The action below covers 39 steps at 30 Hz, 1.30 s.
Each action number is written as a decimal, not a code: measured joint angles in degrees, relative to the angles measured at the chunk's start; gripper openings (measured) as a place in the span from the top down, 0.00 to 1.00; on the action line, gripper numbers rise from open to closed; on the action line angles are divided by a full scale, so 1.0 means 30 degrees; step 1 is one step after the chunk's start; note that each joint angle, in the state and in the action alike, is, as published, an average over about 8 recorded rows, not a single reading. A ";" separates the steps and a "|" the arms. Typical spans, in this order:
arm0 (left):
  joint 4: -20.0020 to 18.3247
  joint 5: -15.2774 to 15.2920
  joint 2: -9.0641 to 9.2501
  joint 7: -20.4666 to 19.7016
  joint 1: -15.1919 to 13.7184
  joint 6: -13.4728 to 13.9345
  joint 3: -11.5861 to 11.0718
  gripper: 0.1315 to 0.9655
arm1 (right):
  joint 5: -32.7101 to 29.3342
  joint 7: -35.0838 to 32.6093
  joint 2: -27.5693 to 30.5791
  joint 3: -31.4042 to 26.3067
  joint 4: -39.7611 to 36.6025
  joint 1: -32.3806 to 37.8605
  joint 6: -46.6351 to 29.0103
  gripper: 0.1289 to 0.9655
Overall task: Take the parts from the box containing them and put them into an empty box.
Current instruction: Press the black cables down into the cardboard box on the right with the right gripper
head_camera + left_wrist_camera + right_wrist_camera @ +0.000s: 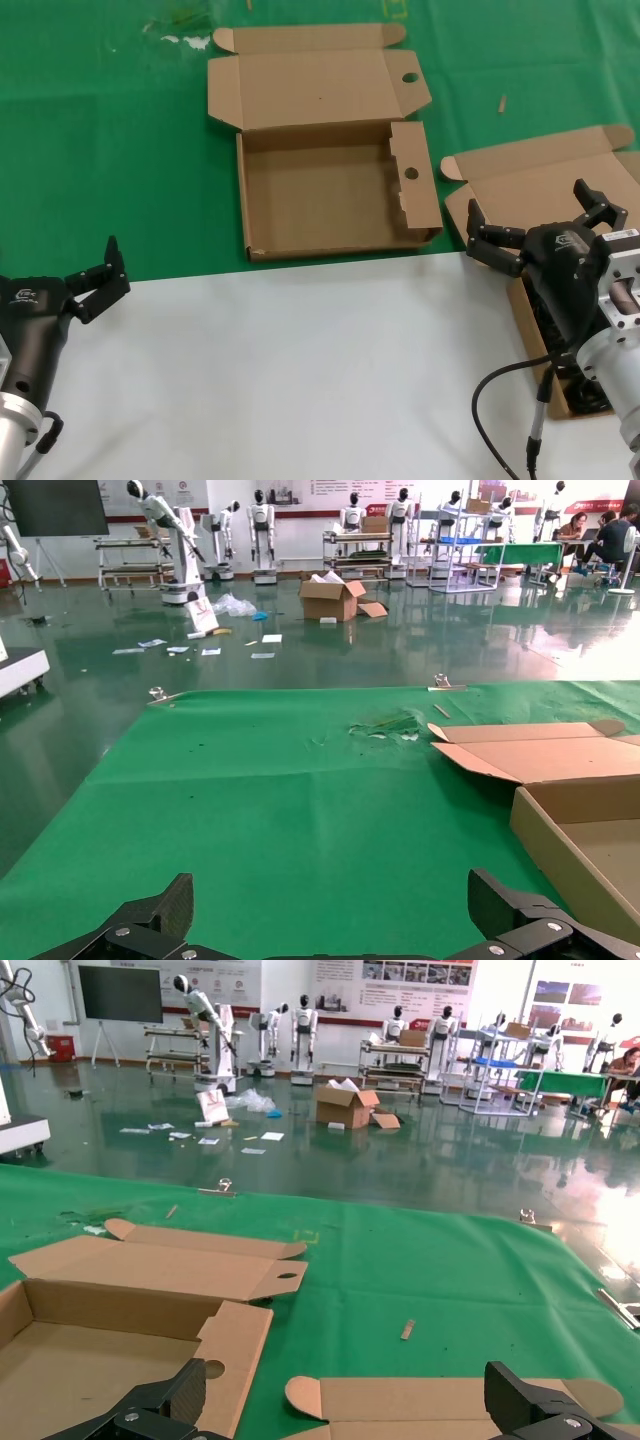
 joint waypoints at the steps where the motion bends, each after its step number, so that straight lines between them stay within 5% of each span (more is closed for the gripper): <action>1: 0.0000 0.0000 0.0000 0.0000 0.0000 0.0000 0.0000 0.00 | 0.0000 0.0000 0.0000 0.0000 0.0000 0.0000 0.0000 0.00; 39: 0.0000 0.0000 0.0000 0.0000 0.0000 0.0000 0.0000 0.08 | 0.0007 -0.0167 -0.0131 0.0168 -0.0005 -0.0035 -0.0152 0.00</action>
